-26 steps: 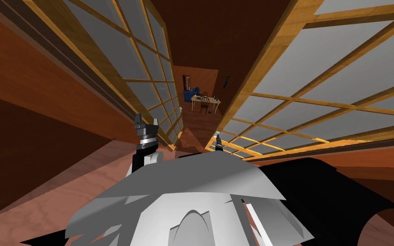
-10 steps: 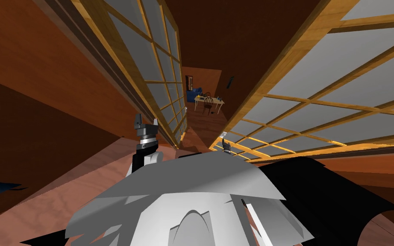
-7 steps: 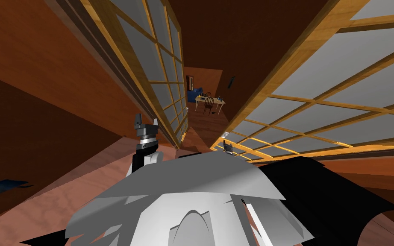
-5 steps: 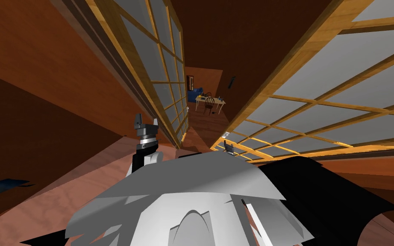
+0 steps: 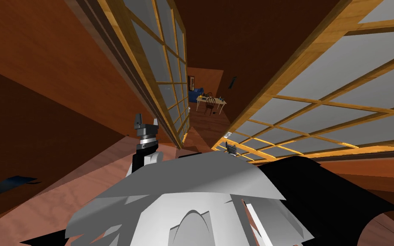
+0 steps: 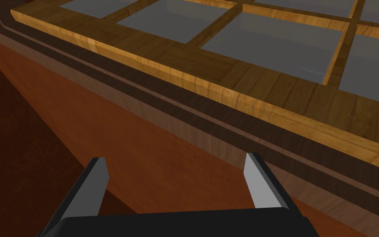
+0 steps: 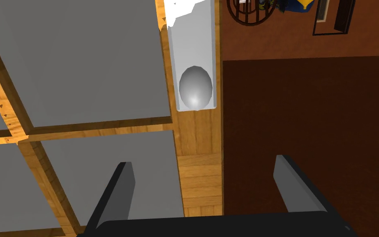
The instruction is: Push the door open
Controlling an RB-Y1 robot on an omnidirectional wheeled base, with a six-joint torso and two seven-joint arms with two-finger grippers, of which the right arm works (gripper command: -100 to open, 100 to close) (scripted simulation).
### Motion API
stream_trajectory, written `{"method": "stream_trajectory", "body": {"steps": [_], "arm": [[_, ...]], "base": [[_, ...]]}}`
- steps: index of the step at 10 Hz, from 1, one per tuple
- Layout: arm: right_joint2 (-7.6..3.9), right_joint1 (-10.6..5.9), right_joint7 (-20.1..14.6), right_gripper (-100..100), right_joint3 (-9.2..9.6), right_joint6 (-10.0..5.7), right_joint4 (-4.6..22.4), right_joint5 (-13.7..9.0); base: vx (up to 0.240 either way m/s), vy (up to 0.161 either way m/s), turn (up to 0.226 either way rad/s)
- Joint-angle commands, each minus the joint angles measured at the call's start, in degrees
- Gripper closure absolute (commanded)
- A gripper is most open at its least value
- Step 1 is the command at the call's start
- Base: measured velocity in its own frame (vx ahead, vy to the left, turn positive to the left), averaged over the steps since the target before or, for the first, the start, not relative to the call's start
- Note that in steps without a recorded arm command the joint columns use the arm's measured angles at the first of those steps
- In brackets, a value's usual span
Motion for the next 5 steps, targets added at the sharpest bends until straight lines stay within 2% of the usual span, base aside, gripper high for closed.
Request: {"method": "stream_trajectory", "body": {"steps": [1,2,3,4,5], "arm": [[0.00,0.00,0.00,-100,0.00,0.00,0.00,0.00],[0.47,-1.76,1.93,-100,-1.22,1.32,0.34,-0.60],[0.63,-2.37,2.52,-100,-1.64,1.76,0.46,-0.82],[1.00,-3.71,3.80,-100,-2.54,2.74,0.73,-1.29],[1.00,-3.71,3.80,-100,-2.54,2.74,0.73,-1.29]], "base": [[0.000,0.027,-0.002],[0.021,-0.088,0.185],[0.044,-0.155,0.164],[0.067,-0.164,0.139],[0.036,-0.132,0.072]]}}
